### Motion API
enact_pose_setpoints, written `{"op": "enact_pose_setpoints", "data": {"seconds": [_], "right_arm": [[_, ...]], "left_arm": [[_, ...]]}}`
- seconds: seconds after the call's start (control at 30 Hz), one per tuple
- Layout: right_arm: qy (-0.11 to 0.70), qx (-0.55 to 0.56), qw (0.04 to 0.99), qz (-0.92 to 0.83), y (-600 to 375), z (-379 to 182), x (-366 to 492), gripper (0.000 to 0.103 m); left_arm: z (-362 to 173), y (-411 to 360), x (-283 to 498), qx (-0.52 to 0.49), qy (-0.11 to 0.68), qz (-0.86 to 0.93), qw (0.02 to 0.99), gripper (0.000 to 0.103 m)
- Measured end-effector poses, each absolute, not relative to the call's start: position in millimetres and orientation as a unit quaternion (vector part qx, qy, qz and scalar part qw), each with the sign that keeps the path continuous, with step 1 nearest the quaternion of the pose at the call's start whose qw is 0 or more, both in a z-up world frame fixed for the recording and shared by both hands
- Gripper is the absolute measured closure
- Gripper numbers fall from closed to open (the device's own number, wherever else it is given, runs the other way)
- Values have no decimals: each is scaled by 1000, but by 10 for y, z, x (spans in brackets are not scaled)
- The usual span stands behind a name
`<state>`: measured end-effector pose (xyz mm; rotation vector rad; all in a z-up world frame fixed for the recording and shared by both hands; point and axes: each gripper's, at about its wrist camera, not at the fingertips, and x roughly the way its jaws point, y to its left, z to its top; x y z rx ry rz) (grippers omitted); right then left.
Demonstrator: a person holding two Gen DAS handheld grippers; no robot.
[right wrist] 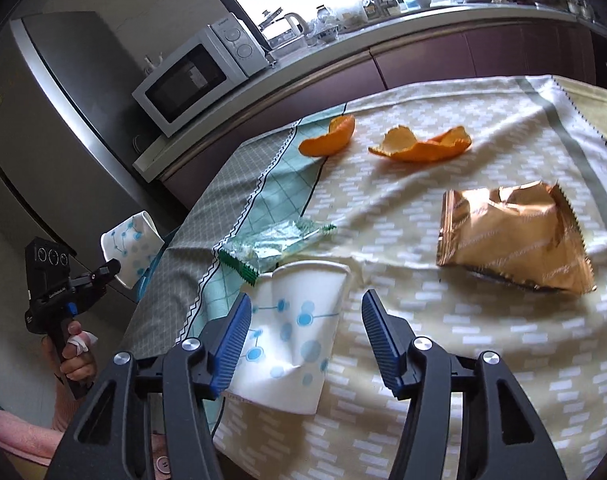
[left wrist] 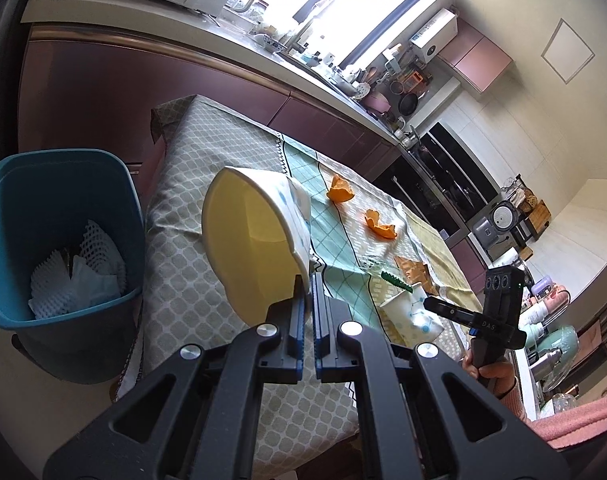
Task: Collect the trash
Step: 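Carry the cup in the left gripper while the right gripper carries its cup to the teal bin, then open the left gripper over the teal bin while the right gripper releases its cup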
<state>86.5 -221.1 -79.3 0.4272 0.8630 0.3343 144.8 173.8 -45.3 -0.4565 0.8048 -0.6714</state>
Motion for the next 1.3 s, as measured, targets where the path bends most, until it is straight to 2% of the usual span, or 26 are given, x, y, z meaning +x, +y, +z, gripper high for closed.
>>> {"op": "enact_pose_setpoints", "data": {"seconds": [0.07,0.13,0.23,0.73,0.97,1.3], "right_arm": [[420,222,864,170,-2209,-867,884,54],[418,237,858,182,-2209,-895,885,68],[409,233,863,182,-2198,-831,858,73],[367,201,873,251,-1913,-340,720,74],[350,161,865,320,-1205,-178,1166,74],[368,100,840,386,62,-160,1855,74]], "left_arm": [[-455,1728,1439,-215,381,-317,841,99],[-464,1744,1426,-214,381,-316,842,99],[-469,1777,1410,-215,381,-313,843,99],[-489,2358,1426,-224,363,-248,870,99],[-567,2710,1562,-216,365,-195,885,99],[-991,2967,1874,-216,412,-152,872,99]]}}
